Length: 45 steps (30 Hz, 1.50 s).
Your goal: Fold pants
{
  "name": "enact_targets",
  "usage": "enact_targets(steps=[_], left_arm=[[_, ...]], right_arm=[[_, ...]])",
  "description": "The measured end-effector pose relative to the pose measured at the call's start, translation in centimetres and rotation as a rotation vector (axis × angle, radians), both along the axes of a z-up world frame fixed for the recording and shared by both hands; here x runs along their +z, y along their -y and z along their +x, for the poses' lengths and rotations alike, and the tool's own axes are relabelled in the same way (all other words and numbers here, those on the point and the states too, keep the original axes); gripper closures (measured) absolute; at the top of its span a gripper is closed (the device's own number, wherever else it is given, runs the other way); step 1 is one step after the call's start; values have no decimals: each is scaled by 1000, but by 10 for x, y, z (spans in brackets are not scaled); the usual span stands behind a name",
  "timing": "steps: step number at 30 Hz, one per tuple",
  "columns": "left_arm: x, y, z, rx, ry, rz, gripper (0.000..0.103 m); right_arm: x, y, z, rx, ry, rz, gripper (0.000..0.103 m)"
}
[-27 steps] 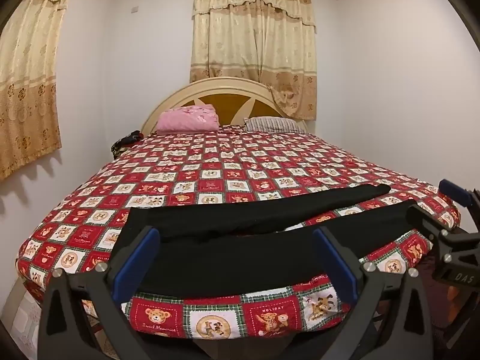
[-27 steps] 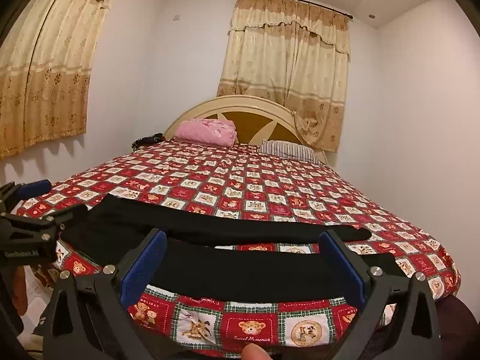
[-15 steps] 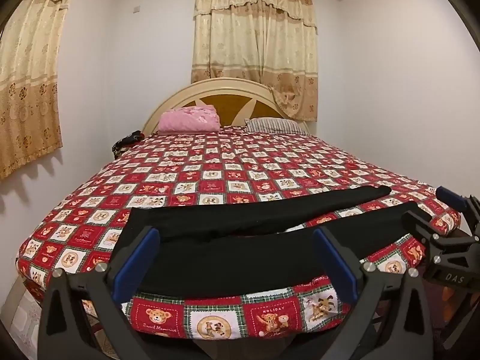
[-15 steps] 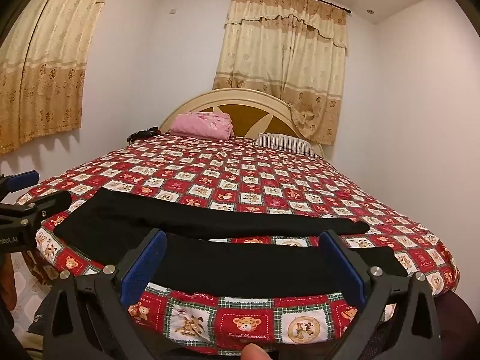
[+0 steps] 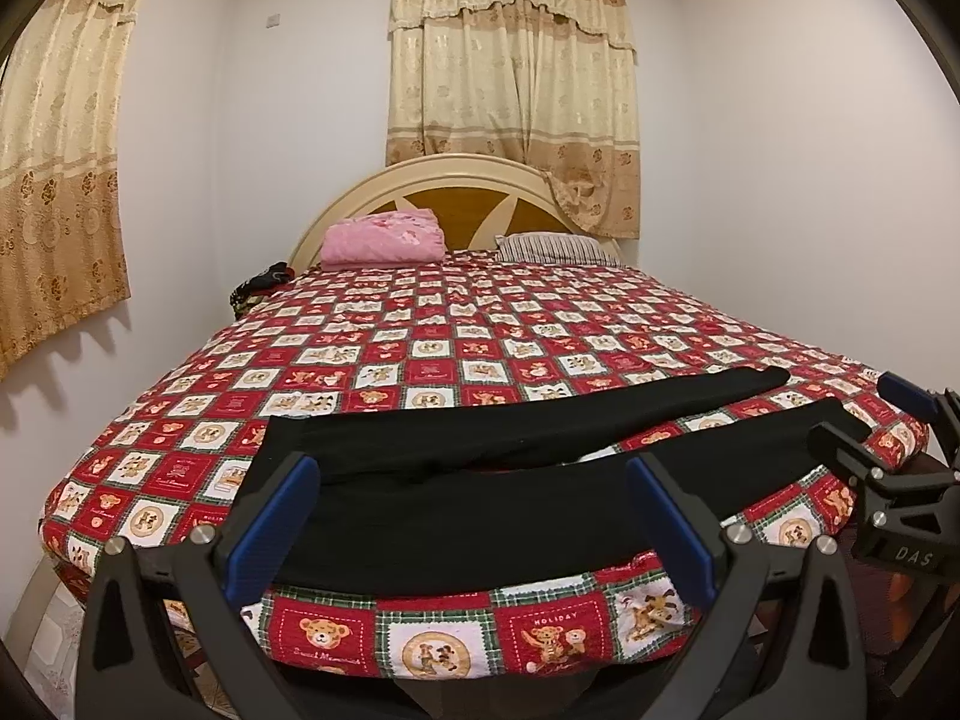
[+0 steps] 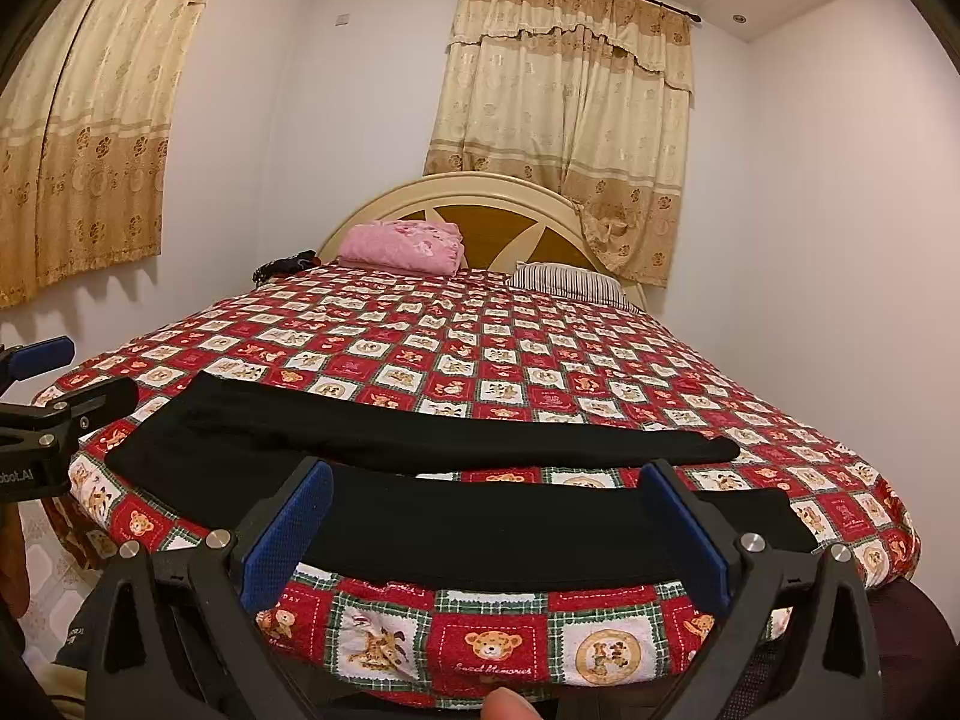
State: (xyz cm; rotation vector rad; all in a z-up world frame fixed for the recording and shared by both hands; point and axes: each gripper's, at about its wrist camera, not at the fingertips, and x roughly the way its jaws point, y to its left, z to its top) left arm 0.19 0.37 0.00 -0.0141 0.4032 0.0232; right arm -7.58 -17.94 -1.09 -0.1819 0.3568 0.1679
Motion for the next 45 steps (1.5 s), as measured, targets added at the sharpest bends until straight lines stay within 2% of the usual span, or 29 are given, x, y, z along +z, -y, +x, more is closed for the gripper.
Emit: enact_targets(steps=[45], left_arm=[[-2, 1, -1, 11, 4, 21, 0]], right_arm=[[2, 3, 4, -7, -8, 2, 1]])
